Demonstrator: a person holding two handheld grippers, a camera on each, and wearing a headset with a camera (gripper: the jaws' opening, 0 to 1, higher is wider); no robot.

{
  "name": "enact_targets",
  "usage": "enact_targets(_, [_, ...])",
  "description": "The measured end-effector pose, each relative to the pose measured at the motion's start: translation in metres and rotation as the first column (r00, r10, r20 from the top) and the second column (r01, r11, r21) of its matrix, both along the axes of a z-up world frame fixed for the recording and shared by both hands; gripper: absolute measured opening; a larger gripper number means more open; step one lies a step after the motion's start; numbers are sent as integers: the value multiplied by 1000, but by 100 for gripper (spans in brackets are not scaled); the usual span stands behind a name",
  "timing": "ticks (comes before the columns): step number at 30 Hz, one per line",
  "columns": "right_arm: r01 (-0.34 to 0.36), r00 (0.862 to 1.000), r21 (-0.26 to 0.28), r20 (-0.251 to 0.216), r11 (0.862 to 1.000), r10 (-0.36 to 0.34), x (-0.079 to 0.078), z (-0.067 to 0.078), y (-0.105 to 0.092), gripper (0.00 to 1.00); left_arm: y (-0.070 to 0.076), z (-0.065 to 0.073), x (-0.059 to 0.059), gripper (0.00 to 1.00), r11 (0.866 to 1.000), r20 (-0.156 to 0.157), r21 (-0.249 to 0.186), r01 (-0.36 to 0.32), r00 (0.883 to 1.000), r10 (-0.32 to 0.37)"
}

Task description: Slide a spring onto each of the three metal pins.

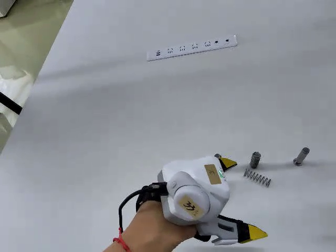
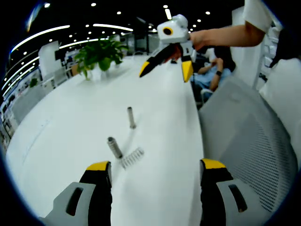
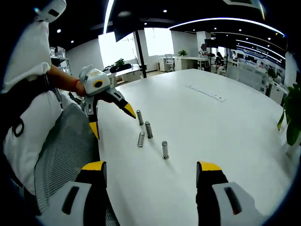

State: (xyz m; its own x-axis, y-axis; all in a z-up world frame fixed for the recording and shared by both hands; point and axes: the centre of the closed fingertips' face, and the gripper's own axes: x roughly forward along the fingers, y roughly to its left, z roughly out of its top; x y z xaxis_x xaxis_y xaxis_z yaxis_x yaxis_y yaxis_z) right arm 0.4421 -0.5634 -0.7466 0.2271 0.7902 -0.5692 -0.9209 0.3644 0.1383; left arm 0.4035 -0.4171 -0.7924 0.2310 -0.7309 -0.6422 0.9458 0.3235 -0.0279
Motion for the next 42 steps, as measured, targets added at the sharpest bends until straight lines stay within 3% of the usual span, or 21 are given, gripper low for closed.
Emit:
enact_targets(4, [27,1000,3,-2,1000,-27,-1,-6,-10,78,-8,-13,3,77,1000,-24,31,-1,1000,2])
enact_targets(13, [88,996,27,-8,996,-87,-2,-9,-24,77,-20,-28,14,77,998,-72,43,-44,996,47])
enact_targets(29, [119,993,43,-6,992,-119,0,-11,-29,75,-22,-44,17,75,992,-97,105,-63,993,73])
enact_targets(42, [128,992,59,4,990,-129,0,-9,-36,76,-12,-54,4,56,983,-96,175,-52,993,69])
